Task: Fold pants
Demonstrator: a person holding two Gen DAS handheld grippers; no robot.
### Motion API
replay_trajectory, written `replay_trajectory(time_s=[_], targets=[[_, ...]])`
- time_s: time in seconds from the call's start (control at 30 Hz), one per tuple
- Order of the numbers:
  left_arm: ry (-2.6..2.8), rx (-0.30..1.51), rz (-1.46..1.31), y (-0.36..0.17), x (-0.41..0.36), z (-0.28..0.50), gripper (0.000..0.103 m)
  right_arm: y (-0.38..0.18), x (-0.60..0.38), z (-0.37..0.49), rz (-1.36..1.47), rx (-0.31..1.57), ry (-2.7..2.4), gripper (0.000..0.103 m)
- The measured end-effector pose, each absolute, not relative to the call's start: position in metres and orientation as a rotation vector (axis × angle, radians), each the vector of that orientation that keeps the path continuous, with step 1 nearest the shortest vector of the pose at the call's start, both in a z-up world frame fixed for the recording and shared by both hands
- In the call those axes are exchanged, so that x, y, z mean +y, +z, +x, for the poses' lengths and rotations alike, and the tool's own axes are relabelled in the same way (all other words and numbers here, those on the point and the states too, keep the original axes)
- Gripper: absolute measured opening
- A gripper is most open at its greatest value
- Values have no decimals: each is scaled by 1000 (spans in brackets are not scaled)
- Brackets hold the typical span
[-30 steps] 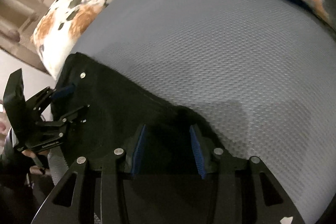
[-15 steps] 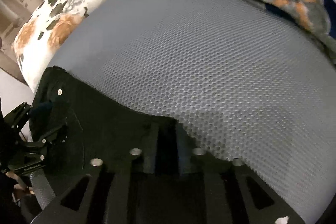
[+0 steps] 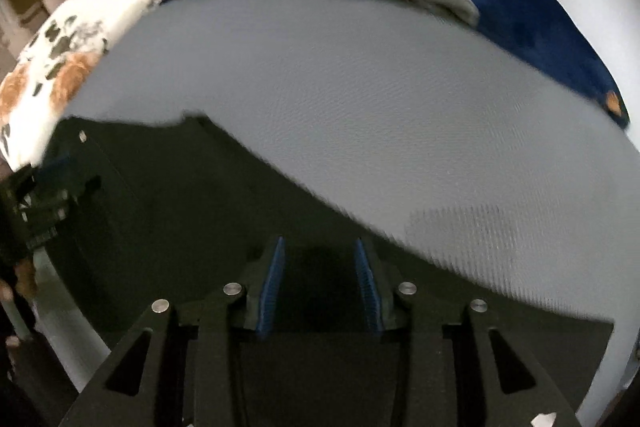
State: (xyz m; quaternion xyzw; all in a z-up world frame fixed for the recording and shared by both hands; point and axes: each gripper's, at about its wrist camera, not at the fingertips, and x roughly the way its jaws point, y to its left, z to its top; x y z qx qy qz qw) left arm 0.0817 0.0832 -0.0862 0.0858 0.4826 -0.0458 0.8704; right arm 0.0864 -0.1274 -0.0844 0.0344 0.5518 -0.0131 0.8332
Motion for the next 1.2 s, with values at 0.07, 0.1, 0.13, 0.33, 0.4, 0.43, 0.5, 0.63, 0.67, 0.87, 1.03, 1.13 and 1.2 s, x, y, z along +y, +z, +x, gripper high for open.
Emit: replay_trajectory(time_s=[0.07, 0.1, 0.13, 0.33, 0.4, 0.43, 0.5, 0.63, 0.67, 0.87, 1.03, 1.13, 1.2], targets=[[-96, 1017, 178, -89, 74, 83, 70, -94, -139, 72, 94, 1182, -45, 35], [-96, 1021, 180, -90, 71, 83, 70, -96, -142, 70, 101, 1181, -52, 35], [-92, 1025, 183, -93, 68, 84, 70, -100, -147, 67, 112, 1182, -65, 35], [-21, 1067, 191, -112, 68, 98, 70, -112, -186, 71, 131, 1144, -152, 30], [-4, 1066, 170, -113, 71, 100, 73, -113, -197, 73, 127, 1142, -197, 34], [0, 1069, 166, -114, 71, 101, 74, -115, -206, 74, 128, 1146, -222, 37], [9, 1072, 163, -115, 72, 102, 75, -116, -217, 73, 143, 1147, -231, 38], [20, 1074, 168, -116, 72, 103, 77, -108, -243, 66, 184, 1147, -246, 38], [21, 1077, 165, -116, 73, 104, 77, -104, -249, 62, 199, 1137, -239, 39], [14, 1083, 160, -114, 76, 104, 77, -75, -316, 9, 412, 1099, -111, 41], [-5, 1107, 113, -109, 79, 99, 77, -74, -393, -56, 562, 1139, -120, 43], [11, 1121, 115, -109, 79, 93, 77, -82, -427, -84, 610, 1177, -150, 43], [35, 1138, 107, -111, 80, 91, 77, -89, -443, -94, 624, 1197, -172, 43]])
